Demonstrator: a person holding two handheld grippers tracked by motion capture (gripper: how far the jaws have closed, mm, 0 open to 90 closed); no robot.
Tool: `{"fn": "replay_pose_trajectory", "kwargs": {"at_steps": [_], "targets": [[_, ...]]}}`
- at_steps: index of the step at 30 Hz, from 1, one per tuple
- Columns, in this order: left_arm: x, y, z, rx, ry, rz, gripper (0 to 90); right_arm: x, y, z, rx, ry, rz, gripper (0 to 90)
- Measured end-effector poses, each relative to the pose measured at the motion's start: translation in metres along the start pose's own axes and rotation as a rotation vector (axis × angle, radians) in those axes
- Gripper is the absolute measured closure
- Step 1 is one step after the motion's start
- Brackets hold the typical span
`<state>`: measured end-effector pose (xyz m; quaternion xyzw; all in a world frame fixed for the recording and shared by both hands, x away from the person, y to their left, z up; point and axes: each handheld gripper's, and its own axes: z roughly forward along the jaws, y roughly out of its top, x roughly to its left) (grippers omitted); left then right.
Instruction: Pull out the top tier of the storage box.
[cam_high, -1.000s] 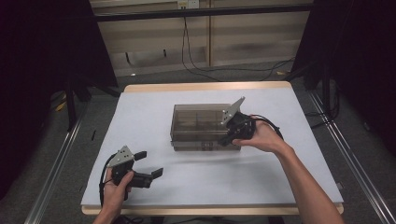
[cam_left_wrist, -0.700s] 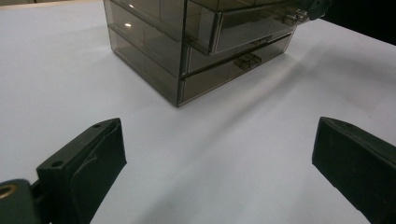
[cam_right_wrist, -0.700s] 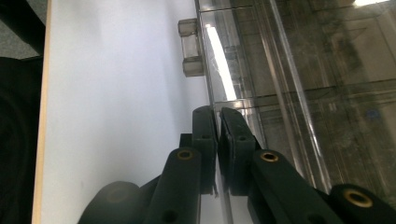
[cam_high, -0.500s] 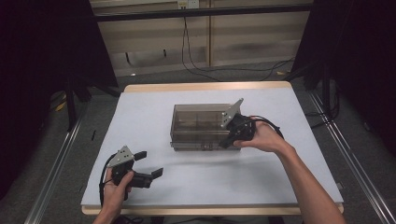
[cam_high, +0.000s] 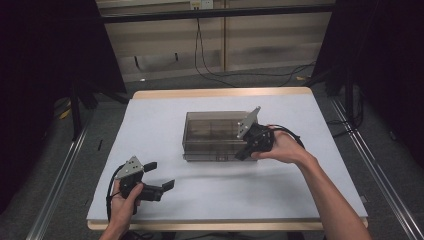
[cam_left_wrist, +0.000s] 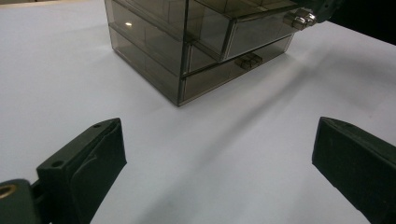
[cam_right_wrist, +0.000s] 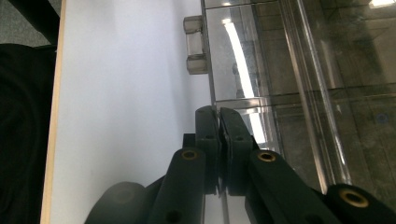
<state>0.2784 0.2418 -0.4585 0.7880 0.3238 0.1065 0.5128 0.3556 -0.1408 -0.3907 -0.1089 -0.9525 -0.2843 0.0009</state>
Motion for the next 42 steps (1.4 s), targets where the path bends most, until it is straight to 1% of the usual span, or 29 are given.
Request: {"fn": "replay_pose_trajectory", "kwargs": {"at_steps": [2, 5, 10, 13, 17, 21, 22, 25, 27, 28, 30, 34, 37, 42], "targets": [[0.0, 0.0, 0.0, 0.0, 0.0, 0.001, 2.7, 0.0, 0.0, -0.001, 0.008, 0.005, -0.004, 87.4], [0.0, 0.0, 0.0, 0.001, -0.002, 0.0, 2.7, 0.001, 0.0, 0.0, 0.007, 0.001, 0.001, 87.5], [0.001, 0.0, 0.0, -0.002, -0.004, 0.002, 2.7, 0.004, 0.001, 0.0, 0.012, 0.004, -0.014, 88.0], [0.001, 0.0, -0.001, -0.001, -0.001, 0.005, 2.7, 0.005, 0.001, 0.0, 0.018, 0.008, -0.008, 88.2], [0.001, 0.0, -0.001, -0.001, -0.001, 0.004, 2.7, 0.006, 0.002, -0.001, 0.02, 0.006, -0.012, 88.2], [0.001, 0.0, -0.001, 0.0, 0.001, 0.006, 2.7, 0.007, 0.002, 0.0, 0.018, 0.01, -0.024, 88.4], [0.001, 0.0, -0.001, 0.0, 0.001, 0.006, 2.7, 0.008, 0.002, 0.0, 0.024, 0.009, -0.02, 88.4], [0.001, 0.0, -0.001, -0.002, 0.002, 0.008, 2.7, 0.009, 0.002, 0.0, 0.017, 0.009, -0.018, 88.5], [0.0, 0.0, -0.001, -0.003, 0.002, 0.005, 2.7, 0.009, 0.002, 0.001, 0.015, 0.005, -0.032, 88.5], [0.001, 0.0, -0.001, -0.001, 0.001, 0.006, 2.7, 0.011, 0.002, 0.0, 0.021, 0.006, -0.026, 88.5], [0.001, 0.0, -0.001, -0.001, 0.003, 0.004, 2.7, 0.012, 0.002, 0.0, 0.023, 0.006, -0.036, 88.5], [0.001, 0.0, -0.001, 0.0, 0.002, 0.005, 2.7, 0.014, 0.002, 0.0, 0.029, 0.004, -0.031, 88.5], [0.001, 0.0, -0.001, -0.003, 0.003, 0.007, 2.7, 0.014, 0.002, 0.0, 0.023, 0.004, -0.044, 88.6], [0.0, 0.0, -0.001, -0.005, 0.001, 0.002, 2.7, 0.018, 0.003, 0.0, 0.037, -0.001, -0.045, 88.9]]}}
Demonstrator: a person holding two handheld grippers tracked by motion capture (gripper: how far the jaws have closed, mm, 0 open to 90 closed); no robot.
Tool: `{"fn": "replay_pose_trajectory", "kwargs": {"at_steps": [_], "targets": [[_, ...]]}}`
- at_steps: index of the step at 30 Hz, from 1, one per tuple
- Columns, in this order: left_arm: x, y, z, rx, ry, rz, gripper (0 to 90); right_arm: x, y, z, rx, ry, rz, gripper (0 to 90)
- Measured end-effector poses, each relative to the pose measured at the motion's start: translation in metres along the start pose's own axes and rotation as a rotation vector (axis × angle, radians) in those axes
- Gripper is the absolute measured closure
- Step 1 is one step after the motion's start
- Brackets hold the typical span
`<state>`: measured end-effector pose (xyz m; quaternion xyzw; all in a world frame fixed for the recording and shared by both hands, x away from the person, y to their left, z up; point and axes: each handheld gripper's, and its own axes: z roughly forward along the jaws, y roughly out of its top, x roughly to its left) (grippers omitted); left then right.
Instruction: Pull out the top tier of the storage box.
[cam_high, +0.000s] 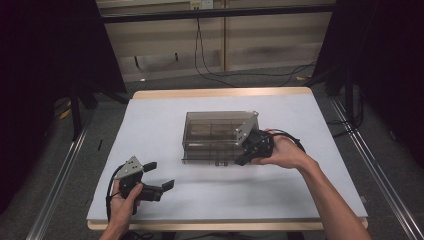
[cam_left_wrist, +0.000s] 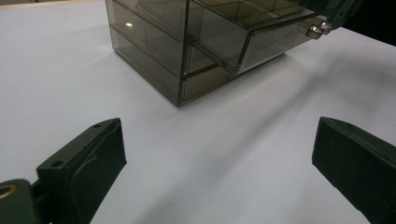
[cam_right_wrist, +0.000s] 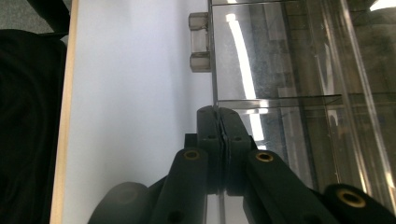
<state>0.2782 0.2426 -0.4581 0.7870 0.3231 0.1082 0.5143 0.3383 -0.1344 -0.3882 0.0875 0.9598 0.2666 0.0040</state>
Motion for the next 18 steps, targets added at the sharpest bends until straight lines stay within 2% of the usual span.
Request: {"fn": "replay_pose_trajectory", "kwargs": {"at_steps": [18], "targets": [[-0.0002, -0.0001, 0.0003, 0.001, -0.003, 0.0, 2.7, 0.0078, -0.001, -0.0003, 0.011, 0.007, -0.009, 88.9]]}}
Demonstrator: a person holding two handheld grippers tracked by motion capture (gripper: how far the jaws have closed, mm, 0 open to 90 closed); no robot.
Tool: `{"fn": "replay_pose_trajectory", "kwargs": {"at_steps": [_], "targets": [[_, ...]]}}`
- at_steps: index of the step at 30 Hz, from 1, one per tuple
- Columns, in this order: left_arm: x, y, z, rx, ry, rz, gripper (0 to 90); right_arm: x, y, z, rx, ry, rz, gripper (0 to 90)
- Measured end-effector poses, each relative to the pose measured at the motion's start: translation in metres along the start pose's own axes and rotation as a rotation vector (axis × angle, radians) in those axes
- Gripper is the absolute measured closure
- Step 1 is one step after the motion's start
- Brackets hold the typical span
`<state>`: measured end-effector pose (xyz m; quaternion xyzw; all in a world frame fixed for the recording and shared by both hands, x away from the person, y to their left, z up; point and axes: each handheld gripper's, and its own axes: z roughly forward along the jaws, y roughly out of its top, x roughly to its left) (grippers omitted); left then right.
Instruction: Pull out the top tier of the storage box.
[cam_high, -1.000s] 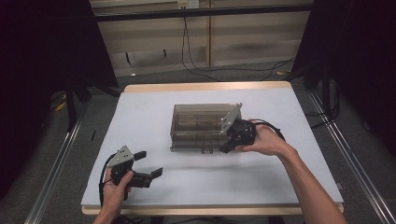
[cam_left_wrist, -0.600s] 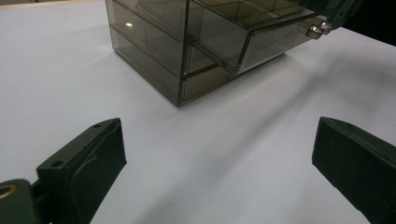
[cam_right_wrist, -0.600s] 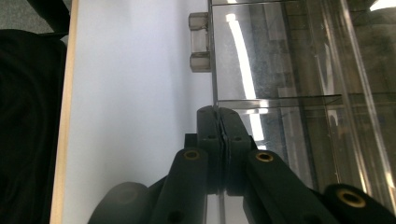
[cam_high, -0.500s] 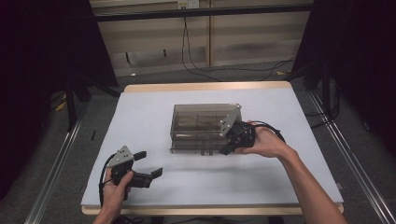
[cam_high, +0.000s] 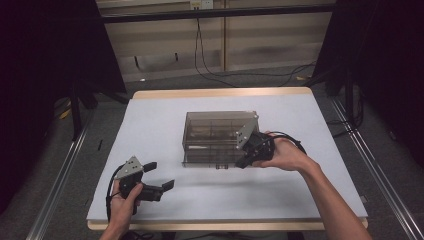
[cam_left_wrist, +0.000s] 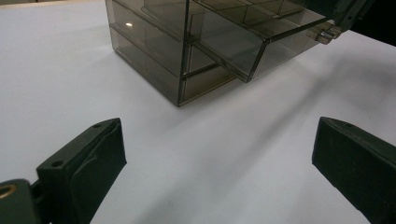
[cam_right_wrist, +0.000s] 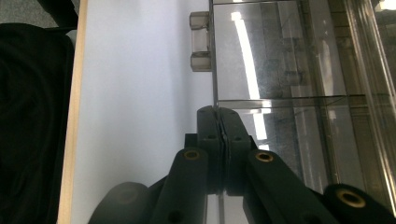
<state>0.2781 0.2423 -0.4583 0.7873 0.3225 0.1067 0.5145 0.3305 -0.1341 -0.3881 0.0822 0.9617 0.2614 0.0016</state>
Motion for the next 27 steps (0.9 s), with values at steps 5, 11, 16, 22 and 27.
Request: {"fn": "replay_pose_trajectory", "kwargs": {"at_steps": [5, 11, 16, 22, 27], "targets": [[-0.0003, -0.0002, -0.0001, 0.0, 0.004, -0.005, 2.7, 0.0024, 0.0, -0.0001, 0.005, -0.003, -0.005, 89.0], [0.0, 0.0, -0.0003, -0.001, 0.003, -0.001, 2.7, 0.0051, -0.0005, 0.0002, -0.004, -0.004, 0.002, 89.0], [0.0001, -0.0001, -0.0003, -0.001, 0.0, -0.001, 2.6, 0.0056, -0.001, 0.0, -0.003, 0.003, -0.021, 88.9], [0.0001, 0.0, -0.0002, -0.002, 0.004, 0.0, 2.7, 0.0075, -0.0016, -0.0003, 0.004, 0.004, -0.005, 88.8], [-0.0001, -0.0001, -0.0001, -0.001, 0.002, -0.002, 2.7, 0.0086, -0.0017, -0.0001, 0.004, 0.004, -0.011, 88.7]]}}
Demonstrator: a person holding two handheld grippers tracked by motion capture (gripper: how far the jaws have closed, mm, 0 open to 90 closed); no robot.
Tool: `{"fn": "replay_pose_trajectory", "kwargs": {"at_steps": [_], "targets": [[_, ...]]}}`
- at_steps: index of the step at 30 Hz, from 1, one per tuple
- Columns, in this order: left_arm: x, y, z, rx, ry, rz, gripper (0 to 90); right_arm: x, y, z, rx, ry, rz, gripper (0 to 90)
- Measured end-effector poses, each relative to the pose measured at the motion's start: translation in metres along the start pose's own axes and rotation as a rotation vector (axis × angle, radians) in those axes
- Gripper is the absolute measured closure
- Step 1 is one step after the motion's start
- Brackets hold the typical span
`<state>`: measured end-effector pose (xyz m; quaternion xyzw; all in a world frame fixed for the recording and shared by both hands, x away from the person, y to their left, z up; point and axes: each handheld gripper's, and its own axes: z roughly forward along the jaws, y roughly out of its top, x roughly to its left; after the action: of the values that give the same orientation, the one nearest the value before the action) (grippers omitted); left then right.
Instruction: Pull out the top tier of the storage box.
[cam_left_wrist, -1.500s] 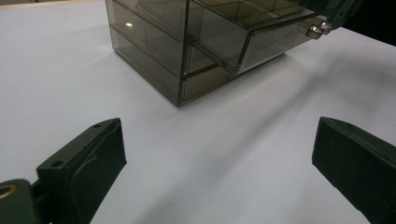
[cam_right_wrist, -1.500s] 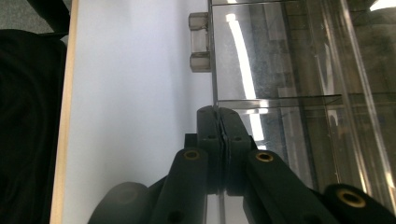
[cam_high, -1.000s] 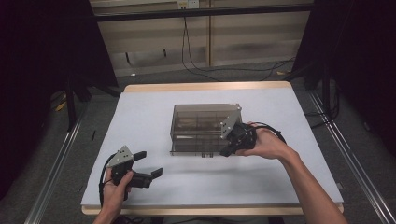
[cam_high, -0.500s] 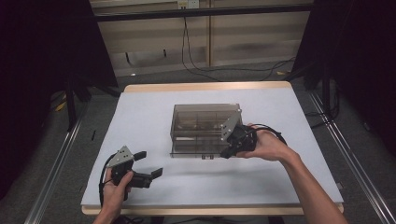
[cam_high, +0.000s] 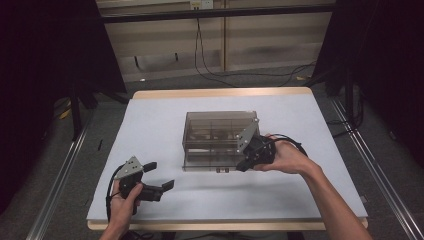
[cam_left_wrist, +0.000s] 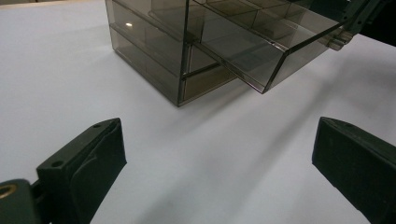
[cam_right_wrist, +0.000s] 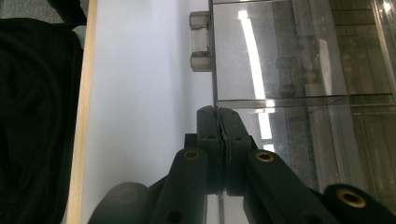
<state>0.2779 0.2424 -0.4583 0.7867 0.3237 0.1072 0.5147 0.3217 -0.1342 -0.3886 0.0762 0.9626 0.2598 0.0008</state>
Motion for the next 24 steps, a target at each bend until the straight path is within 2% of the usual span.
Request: {"fn": "replay_pose_trajectory", "kwargs": {"at_steps": [9, 15, 18, 19, 21, 22, 23, 24], "targets": [[0.0003, 0.0, 0.0, 0.003, -0.001, 0.001, 2.7, 0.002, -0.0001, 0.0013, -0.002, 0.0, 0.001, 88.3], [0.0003, 0.0, -0.0001, 0.007, 0.002, 0.002, 2.7, 0.0012, -0.0035, 0.0015, -0.025, 0.001, 0.013, 87.0], [0.0002, -0.0002, 0.0005, 0.003, -0.002, -0.002, 2.7, 0.0015, -0.0067, 0.0023, -0.037, -0.003, 0.021, 80.5], [0.0003, -0.0002, 0.0005, 0.004, -0.002, -0.001, 2.7, 0.0015, -0.0075, 0.0025, -0.041, -0.024, 0.024, 78.5], [0.0002, -0.0002, 0.0005, 0.003, -0.002, -0.003, 2.7, 0.0024, -0.0087, 0.0009, -0.048, -0.02, 0.029, 76.3], [0.0001, -0.0002, 0.0005, 0.004, 0.001, -0.001, 2.7, 0.004, -0.0093, -0.0023, -0.077, -0.041, 0.032, 71.5], [0.0002, -0.0001, 0.0, 0.006, 0.002, 0.001, 2.7, 0.004, -0.0093, -0.0023, -0.077, -0.041, 0.032, 71.5], [0.0001, 0.0, 0.0, 0.006, 0.005, -0.001, 2.7, 0.005, -0.0093, -0.0046, -0.099, -0.051, 0.034, 67.0]]}}
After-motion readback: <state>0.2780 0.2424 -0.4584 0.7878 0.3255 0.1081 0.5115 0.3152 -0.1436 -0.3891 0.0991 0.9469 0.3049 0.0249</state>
